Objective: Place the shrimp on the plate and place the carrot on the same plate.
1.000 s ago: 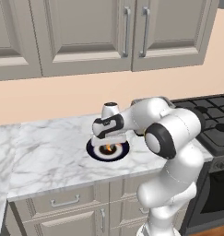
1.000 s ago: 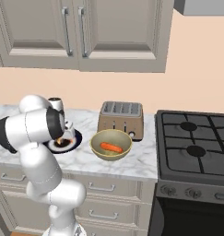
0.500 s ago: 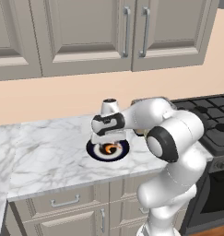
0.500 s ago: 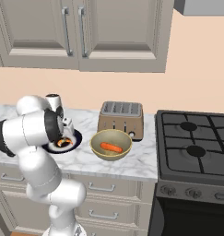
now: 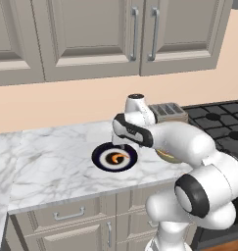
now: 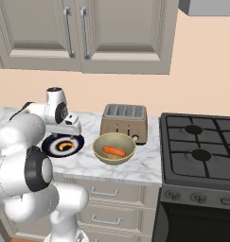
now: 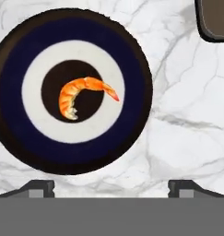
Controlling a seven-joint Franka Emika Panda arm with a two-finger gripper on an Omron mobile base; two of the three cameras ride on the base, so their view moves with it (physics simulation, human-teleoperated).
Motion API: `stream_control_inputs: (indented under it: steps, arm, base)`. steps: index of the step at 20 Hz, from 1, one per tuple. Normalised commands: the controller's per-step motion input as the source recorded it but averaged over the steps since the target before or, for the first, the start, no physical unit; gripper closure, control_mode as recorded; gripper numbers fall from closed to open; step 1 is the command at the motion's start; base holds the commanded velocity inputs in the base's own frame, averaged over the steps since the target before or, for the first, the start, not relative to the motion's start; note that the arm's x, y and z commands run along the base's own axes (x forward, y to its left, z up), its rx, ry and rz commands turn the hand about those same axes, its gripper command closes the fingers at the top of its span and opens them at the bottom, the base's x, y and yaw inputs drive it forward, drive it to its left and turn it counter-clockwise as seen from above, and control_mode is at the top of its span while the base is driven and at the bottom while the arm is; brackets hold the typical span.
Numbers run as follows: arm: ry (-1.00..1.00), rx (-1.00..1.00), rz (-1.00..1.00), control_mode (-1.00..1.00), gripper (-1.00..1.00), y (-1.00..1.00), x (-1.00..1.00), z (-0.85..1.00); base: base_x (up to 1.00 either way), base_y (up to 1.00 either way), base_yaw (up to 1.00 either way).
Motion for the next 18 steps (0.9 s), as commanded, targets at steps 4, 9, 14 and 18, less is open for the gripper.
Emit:
stream_control_inputs:
  steps: [4, 9, 14, 18]
  arm:
    - [-0.03, 0.0, -0.09, -1.0, -1.0, -0.99, -0.23, 0.51]
    - [0.0, 0.0, -0.14, -1.0, -1.0, -1.0, -0.04, 0.16]
    - [0.04, 0.0, -0.13, -1.0, -1.0, -1.0, 0.33, 0.0]
    - [0.06, 0.02, 0.01, -1.0, -1.0, -0.86, 0.49, 0.0]
  base:
    - [0.0, 0.0, 0.0]
    - [0.0, 0.0, 0.0]
    - [0.0, 0.0, 0.0]
    - [0.0, 0.0, 0.0]
